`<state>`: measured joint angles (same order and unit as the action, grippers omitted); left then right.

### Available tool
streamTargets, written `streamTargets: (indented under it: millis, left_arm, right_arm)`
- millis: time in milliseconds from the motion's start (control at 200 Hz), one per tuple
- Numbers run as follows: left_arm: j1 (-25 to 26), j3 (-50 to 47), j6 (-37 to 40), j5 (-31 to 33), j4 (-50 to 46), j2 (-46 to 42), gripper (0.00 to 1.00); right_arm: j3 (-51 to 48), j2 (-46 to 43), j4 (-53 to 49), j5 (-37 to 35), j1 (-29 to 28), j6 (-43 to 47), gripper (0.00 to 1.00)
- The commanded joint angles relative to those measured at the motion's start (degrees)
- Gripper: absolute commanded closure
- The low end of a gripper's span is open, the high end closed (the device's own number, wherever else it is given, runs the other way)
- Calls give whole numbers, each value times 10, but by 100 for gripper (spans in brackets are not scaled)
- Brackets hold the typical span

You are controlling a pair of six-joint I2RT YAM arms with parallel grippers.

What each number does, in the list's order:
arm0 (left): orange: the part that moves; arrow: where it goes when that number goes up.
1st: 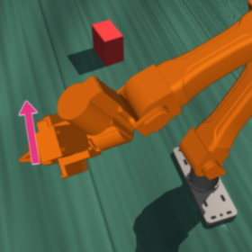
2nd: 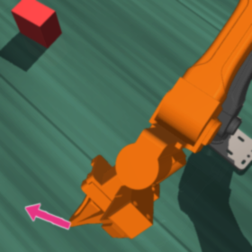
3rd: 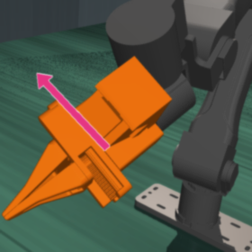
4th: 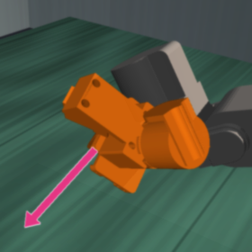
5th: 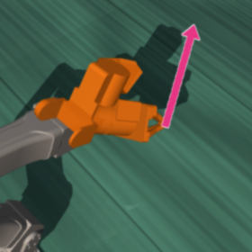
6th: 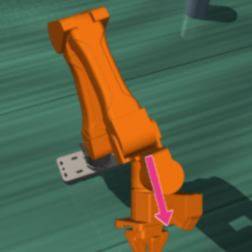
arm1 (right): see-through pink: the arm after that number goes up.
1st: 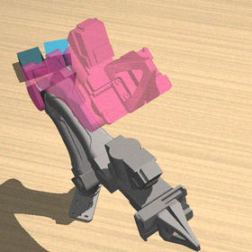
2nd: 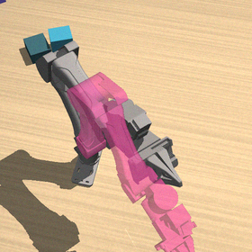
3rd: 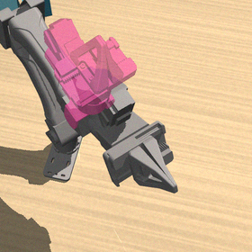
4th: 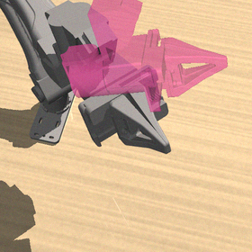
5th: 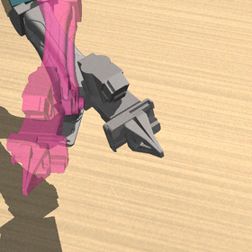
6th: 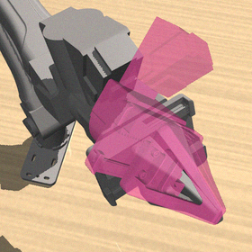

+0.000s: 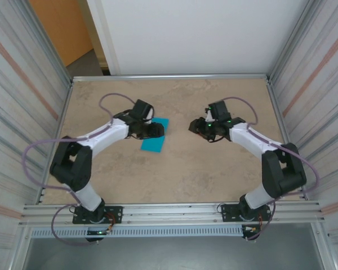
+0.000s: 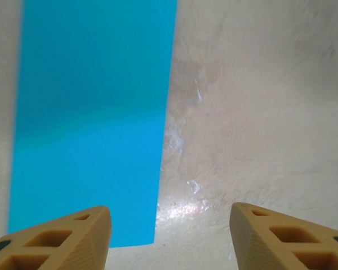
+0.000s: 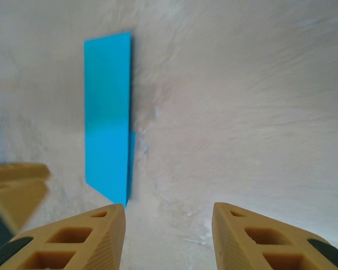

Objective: Fold a paper plane with a square sheet of paper (pick it up from the middle)
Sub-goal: Move the paper to the center of the table.

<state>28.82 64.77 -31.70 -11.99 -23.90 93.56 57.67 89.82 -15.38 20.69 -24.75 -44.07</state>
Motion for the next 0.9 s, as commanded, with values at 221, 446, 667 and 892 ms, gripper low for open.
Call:
streamTargets:
  millis: [221, 446, 667, 892]
  left_arm:
    - [-120, -168, -95, -87, 117, -107, 27]
    - [-134, -201, -94, -104, 134, -117, 16]
    - [-140, -205, -95, -106, 142, -116, 8]
    - [-141, -215, -89, -132, 151, -116, 2]
  right_arm:
    - [172, 194, 14, -4, -134, 1, 63]
    - [270, 305, -19, 2, -155, -8, 66]
    - [291, 347, -65, -1, -148, 17, 67]
    - [196, 311, -94, 20, -124, 118, 67]
